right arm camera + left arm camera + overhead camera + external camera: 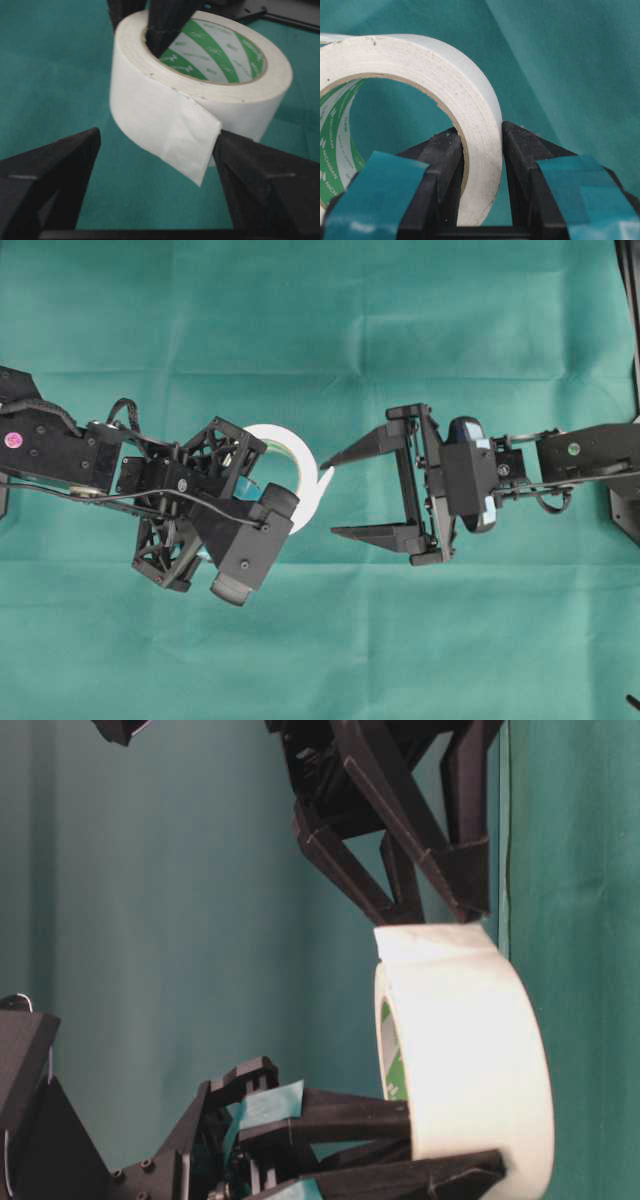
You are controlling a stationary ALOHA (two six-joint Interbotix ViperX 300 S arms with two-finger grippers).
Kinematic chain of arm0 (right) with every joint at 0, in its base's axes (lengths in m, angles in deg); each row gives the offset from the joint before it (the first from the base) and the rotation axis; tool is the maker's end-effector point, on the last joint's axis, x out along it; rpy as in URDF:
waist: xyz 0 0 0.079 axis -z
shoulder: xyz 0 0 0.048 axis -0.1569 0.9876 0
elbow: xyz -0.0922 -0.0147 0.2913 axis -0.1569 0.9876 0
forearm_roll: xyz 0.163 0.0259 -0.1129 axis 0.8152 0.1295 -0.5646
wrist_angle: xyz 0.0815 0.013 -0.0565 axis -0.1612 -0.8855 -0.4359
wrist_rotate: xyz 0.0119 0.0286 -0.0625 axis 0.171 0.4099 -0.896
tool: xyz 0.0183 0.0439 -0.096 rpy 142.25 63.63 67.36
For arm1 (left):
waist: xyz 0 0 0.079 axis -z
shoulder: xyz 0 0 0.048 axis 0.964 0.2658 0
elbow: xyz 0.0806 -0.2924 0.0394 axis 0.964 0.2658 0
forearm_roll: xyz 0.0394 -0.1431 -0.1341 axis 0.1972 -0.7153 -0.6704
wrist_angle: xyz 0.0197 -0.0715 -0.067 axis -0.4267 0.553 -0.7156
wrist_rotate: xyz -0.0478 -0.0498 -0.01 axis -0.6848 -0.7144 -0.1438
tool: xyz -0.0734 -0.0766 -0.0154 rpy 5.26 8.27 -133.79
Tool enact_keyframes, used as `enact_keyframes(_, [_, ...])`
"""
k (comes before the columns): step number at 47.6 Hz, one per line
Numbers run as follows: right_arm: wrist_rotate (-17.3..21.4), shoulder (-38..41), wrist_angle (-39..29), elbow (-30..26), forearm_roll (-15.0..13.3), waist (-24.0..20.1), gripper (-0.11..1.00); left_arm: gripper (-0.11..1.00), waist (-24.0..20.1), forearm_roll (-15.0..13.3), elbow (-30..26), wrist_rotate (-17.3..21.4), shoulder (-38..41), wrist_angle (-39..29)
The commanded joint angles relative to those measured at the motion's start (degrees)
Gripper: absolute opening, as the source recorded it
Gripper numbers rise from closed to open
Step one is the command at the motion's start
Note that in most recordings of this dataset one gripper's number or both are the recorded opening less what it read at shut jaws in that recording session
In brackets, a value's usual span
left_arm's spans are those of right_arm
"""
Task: Peel off the duct tape with your right arm.
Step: 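Move the right gripper toward the tape's loose free end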
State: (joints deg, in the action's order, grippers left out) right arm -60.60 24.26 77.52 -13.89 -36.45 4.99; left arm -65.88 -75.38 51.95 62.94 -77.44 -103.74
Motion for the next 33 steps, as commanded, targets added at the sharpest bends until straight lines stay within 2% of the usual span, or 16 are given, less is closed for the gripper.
enact_keyframes(1, [0.18,-0.53,0.53,-0.88,0.0,-0.35,0.41,0.21,-0.09,0.18,-0.97,0.0,-0.88,0.26])
enact_keyframes(6, [0.18,-0.53,0.53,-0.88,-0.09,-0.35,0.32,0.21,-0.09,0.18,-0.97,-0.09,-0.88,0.26])
enact_keyframes(20, [0.18,-0.7,0.26,0.0,-0.09,-0.88,0.23,0.21,-0.09,0.09,-0.97,-0.18,-0.79,0.26])
enact_keyframes(27, [0.26,-0.97,0.62,0.62,0.0,-1.05,0.14,0.21,-0.09,0.18,-0.97,-0.18,-0.79,0.26])
enact_keyframes(33, [0.18,-0.7,0.62,0.35,0.09,-1.05,0.13,0.21,-0.18,0.18,-0.97,-0.18,-0.79,0.26])
